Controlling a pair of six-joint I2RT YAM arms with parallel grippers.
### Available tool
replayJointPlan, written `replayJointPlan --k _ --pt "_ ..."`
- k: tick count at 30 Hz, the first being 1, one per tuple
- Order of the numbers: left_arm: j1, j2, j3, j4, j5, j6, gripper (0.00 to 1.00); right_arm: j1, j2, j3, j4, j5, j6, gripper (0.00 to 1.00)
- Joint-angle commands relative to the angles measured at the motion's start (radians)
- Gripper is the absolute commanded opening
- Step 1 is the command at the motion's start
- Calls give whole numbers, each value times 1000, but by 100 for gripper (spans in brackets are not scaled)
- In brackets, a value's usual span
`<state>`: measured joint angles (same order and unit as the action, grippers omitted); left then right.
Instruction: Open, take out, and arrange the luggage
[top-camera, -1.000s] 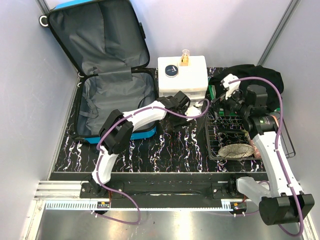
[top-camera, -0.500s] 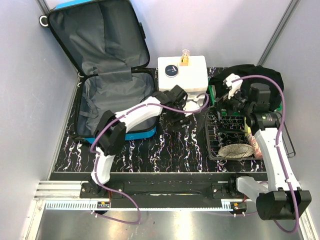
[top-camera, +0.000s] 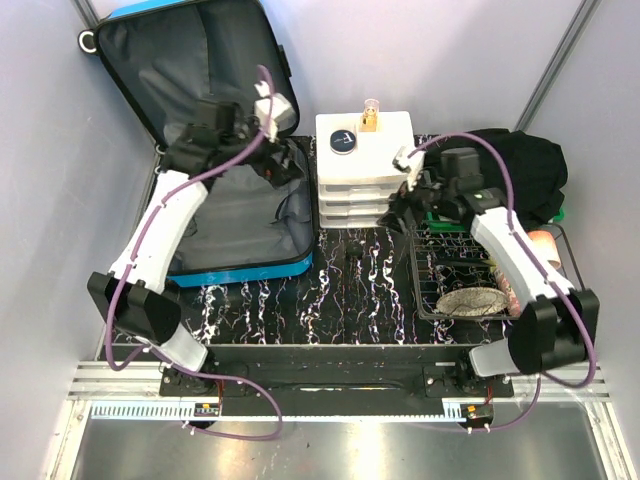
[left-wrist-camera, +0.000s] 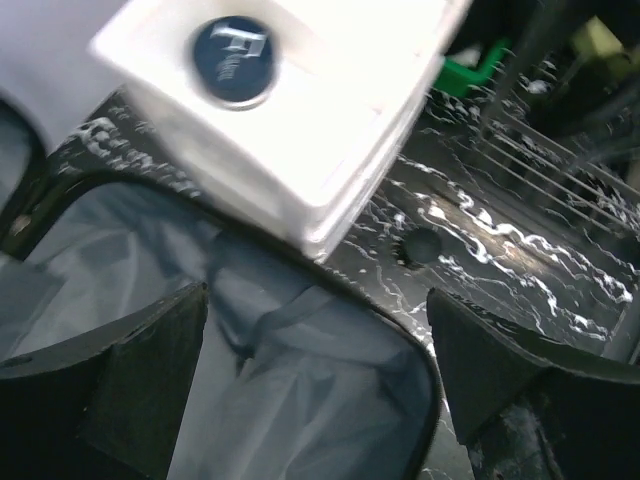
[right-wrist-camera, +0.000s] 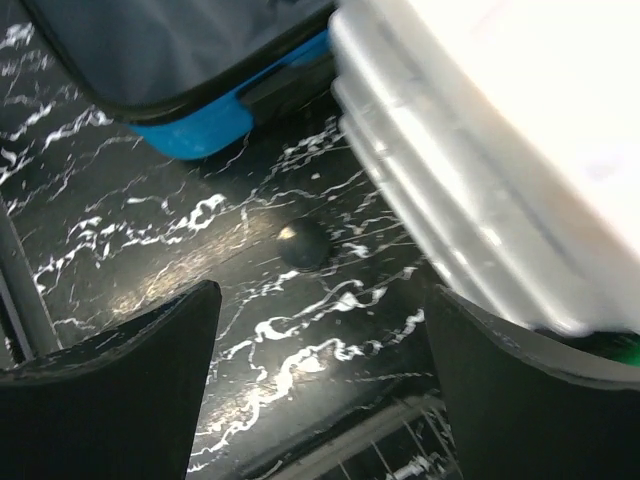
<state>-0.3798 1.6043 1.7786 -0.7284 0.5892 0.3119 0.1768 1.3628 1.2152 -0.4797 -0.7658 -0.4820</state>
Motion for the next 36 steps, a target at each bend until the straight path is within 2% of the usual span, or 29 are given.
replayJointPlan --k 1,6,9,15,22,27,30,36 --pt "169 -41 -28 99 136 -152 95 119 102 35 10 115 -69 91" --pt "338 -58 -79 184 173 -260 95 258 222 27 81 282 -109 91" --pt "366 -61 -87 192 178 -275 95 299 307 40 101 348 -106 90" --pt "367 -61 -81 195 196 -286 95 339 413 26 162 437 -122 91" --pt "367 -41 -58 173 190 -270 96 349 519 52 181 451 -110 91" --pt "367 -14 -25 146 196 -258 96 357 535 57 158 431 -118 91" --pt "367 0 -19 145 195 -254 96 360 536 49 153 433 -118 87" --pt "367 16 -21 146 201 -255 96 360 513 24 156 421 -130 62"
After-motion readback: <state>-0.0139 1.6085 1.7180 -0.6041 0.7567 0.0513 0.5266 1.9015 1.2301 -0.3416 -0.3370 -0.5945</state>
